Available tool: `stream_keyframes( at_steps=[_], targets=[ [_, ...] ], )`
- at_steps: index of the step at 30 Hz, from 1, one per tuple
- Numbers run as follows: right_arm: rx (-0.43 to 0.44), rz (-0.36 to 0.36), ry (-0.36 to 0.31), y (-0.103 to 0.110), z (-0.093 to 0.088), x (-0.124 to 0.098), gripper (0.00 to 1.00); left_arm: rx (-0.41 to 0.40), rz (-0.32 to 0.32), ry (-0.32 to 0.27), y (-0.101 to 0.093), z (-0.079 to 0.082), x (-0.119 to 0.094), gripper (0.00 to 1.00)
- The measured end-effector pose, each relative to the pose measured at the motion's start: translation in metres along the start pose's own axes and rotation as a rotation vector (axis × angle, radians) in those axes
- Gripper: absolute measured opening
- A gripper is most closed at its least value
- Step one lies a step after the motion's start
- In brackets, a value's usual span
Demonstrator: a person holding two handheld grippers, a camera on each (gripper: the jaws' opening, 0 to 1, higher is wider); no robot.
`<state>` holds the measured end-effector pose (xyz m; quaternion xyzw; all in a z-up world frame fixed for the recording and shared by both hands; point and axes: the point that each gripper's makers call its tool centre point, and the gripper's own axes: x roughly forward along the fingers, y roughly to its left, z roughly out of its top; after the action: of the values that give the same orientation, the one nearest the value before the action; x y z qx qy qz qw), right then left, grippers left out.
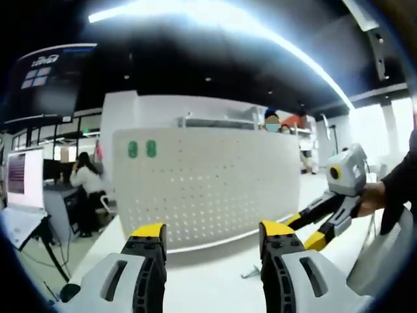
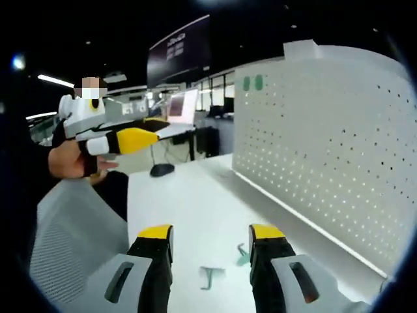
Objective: Insert the hook assembly into the mounting plate slot until the hook locks in place.
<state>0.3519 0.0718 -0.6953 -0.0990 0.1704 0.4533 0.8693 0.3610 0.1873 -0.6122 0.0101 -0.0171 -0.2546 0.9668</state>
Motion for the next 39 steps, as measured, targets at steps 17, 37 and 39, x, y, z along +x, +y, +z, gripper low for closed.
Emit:
stream_keyframes(
  at_steps=[17, 37, 39],
  targets=[
    [-0.113, 0.136, 0.186, 0.011, -0.058, 0.03, 0.39, 0.001, -0.026, 0.02, -0.006, -0.005, 0.003, 0.56],
    [-0.202, 0.202, 0.296, 0.011, -0.096, 0.056, 0.31, -0.021, -0.037, 0.043, -0.008, -0.011, 0.004, 0.55],
    [-0.228, 0.206, 0.302, 0.013, -0.097, 0.057, 0.28, -0.022, -0.038, 0.042, -0.008, -0.011, 0.005, 0.55]
  ],
)
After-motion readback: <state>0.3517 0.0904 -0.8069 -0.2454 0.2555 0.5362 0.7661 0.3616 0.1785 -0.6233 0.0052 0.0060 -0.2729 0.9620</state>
